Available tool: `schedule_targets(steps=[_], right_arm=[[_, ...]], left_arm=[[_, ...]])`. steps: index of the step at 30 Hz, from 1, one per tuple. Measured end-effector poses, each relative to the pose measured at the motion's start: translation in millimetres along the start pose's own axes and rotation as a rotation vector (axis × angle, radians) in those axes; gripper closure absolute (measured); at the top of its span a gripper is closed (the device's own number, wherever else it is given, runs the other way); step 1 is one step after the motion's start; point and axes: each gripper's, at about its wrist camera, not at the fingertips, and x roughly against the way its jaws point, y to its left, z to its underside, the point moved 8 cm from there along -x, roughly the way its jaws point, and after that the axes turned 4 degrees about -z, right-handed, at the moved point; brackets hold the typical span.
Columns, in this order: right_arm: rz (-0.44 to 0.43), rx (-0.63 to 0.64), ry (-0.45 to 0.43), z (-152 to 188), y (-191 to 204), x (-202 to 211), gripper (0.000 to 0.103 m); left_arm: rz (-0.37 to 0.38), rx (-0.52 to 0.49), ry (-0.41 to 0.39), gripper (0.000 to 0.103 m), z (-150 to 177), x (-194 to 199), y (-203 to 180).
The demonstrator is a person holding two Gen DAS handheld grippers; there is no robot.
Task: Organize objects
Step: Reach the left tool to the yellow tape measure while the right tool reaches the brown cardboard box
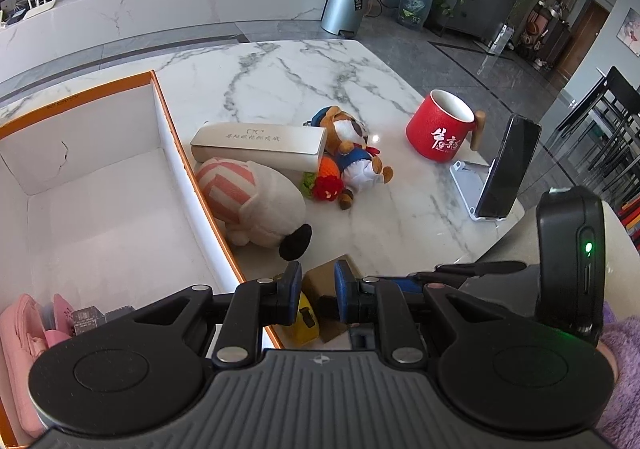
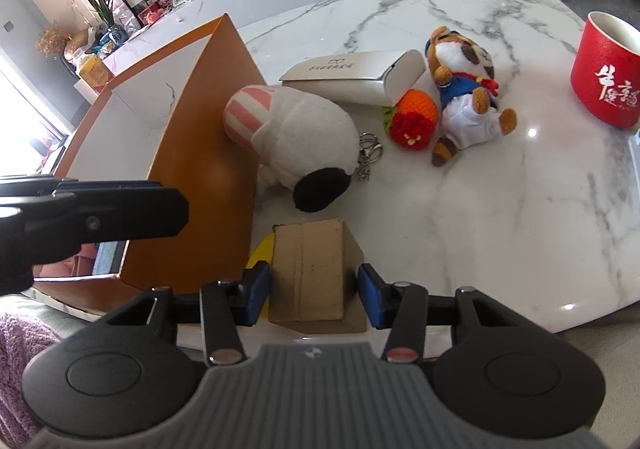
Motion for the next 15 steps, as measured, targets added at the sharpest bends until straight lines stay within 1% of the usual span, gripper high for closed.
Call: schedule_targets(steps=[7, 11, 13, 15], right_arm=[[0.106, -0.028, -0.031, -3, -30, 16, 0.055], [0.156, -0.055, -0.051, -5, -50, 26, 0.055], [0.17, -0.069, -0.063, -6, -59, 30, 0.055], [0.171, -0.079, -0.069, -7, -65, 31, 0.055]], left_arm=[[0.007, -0.043, 0.028, 0.083, 2, -8, -10], [0.013, -0.073, 0.033, 0.083, -4, -18, -20], [0.006, -0.095, 0.04, 0.083, -6, -24, -25], [-0.02, -0.127, 0.065, 0.081, -4, -31, -28]])
